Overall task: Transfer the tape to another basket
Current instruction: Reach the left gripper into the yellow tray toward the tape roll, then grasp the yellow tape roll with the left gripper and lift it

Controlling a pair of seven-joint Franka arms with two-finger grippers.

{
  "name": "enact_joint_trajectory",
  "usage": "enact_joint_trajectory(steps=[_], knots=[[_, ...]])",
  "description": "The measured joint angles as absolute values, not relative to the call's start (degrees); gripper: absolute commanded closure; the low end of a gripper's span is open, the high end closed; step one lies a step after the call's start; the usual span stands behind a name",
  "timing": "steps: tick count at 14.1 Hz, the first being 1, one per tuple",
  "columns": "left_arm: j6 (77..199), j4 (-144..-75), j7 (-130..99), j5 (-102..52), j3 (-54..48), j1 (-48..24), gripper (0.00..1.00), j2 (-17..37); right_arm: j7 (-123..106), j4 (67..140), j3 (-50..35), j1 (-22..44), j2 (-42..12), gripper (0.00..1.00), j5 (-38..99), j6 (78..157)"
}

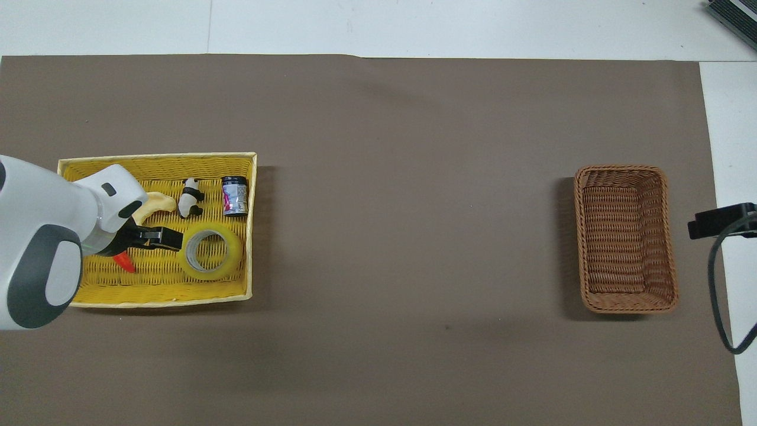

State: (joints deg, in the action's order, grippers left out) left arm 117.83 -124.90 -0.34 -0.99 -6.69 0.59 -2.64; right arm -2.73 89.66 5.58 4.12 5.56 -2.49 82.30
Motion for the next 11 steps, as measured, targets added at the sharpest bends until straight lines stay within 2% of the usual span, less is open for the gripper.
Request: enact_joint_trajectory(steps=[2,3,4,6,11], knots=[[122.0,-128.1,-1.7,-1.0,-6.8,0.0,0.03,-1.5,-2.7,89.7,5.6,4.1,5.6,0.00,-2.5,82.3],[123.8,-129.4,-2.1,-1.0,-6.8,-0.1,0.16,-0.9,-2.7,89.7,5.5,4.1,5.6,0.00,-2.5,82.3],[125.7,-130.7,-2.2,-1.0,-6.8,-0.2,0.36,-0.3,-2.7,89.7,5.3,4.1,5.6,0.00,-2.5,82.3],[129.5,-133.5,-2.4,-1.0,-6.7,-0.2,1.00,0.8,-2.7,89.7,5.2,4.1,5.6,0.00,-2.5,82.3],[132.7,-134.9,-3.6,-2.3,-6.7,-0.2,1.00,1.4,-2.7,89.7,5.0,4.3,5.6,0.00,-2.4,82.9]])
